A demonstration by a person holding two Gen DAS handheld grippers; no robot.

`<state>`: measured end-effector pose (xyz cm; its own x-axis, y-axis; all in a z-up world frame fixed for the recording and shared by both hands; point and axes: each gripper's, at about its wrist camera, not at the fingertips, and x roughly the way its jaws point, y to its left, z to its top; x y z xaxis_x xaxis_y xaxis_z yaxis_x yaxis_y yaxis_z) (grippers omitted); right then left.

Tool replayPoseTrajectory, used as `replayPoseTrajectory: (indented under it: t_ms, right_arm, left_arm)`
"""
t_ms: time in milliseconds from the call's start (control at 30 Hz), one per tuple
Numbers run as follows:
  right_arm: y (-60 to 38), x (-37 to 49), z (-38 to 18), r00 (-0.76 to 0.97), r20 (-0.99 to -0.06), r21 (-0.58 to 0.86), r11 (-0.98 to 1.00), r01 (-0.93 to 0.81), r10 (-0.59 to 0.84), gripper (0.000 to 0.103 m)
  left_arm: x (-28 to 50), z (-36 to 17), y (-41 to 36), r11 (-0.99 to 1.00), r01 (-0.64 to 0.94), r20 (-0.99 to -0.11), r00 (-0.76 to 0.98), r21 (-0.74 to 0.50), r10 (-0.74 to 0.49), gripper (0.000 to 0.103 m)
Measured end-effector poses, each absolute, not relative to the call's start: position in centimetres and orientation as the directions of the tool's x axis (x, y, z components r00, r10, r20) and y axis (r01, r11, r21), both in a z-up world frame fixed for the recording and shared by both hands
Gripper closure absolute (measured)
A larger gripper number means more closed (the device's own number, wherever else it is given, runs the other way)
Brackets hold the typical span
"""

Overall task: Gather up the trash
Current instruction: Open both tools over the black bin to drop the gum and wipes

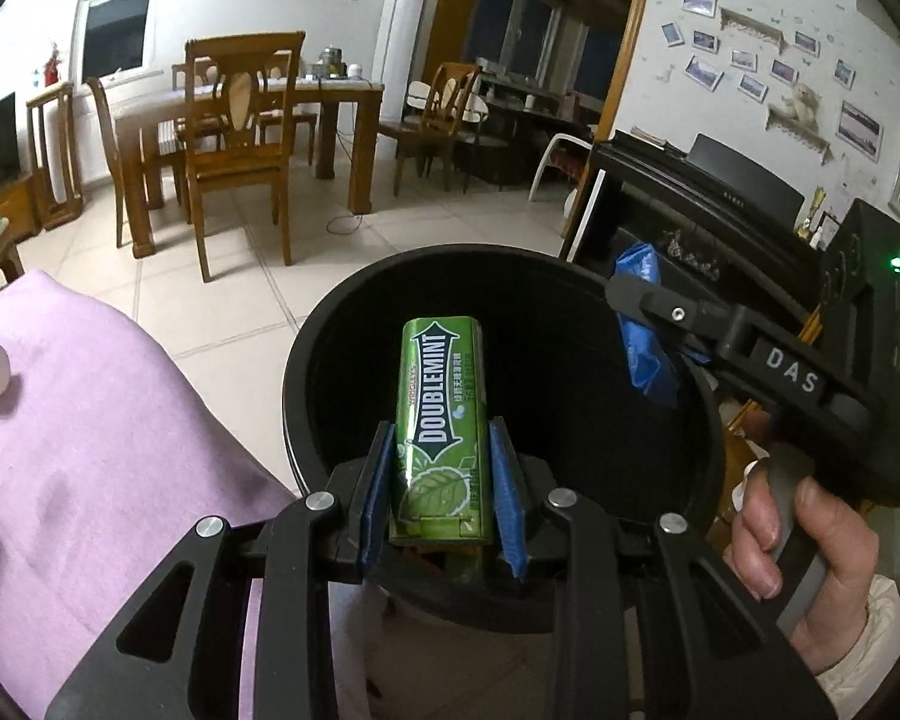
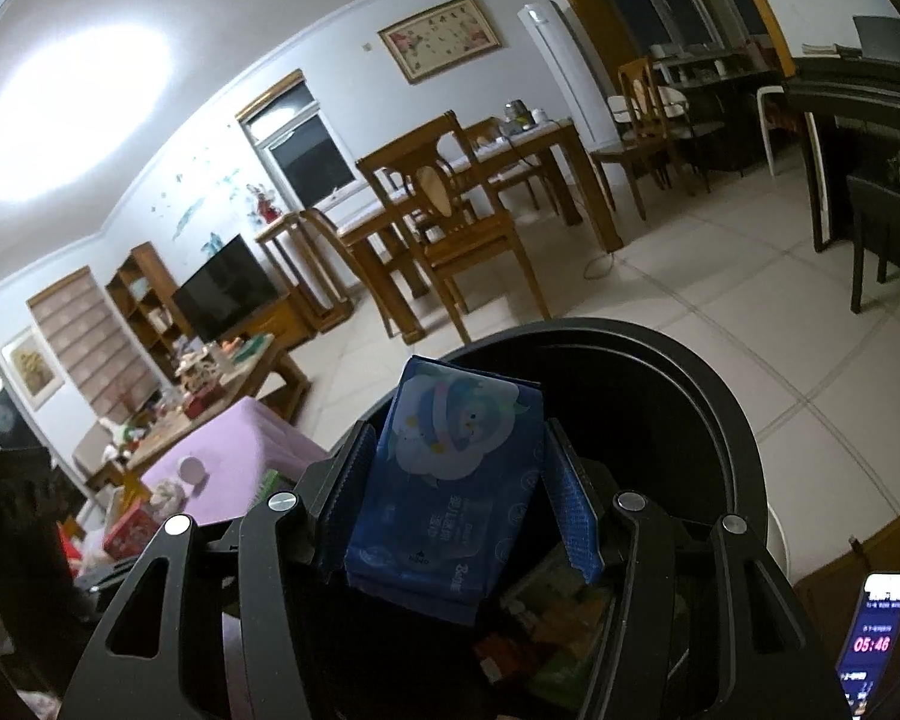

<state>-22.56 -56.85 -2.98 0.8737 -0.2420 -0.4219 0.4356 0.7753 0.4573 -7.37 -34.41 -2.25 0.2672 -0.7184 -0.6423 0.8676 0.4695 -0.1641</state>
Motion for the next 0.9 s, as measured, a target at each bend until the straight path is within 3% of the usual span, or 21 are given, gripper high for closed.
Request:
replayPoseTrajectory:
  t_ms: [767,900]
  right_arm:
    - [-55.0,-20.8,-4.5,0.86,-0.453,0.459,0.766,0.45,-0.234,0.047]
    - [-54.6,-20.4,-4.8,0.857,-0.458,0.46,0.762,0.456,-0.237,0.044]
  left_arm:
    - [-8.7,-2.3,-35.0,0.465,0.876,-0.652,0.278,-0.129,-0.705,0.072]
    - [-8.8,-2.3,-34.9,0.474,0.872,-0.645,0.293,-0.122,-0.706,0.067]
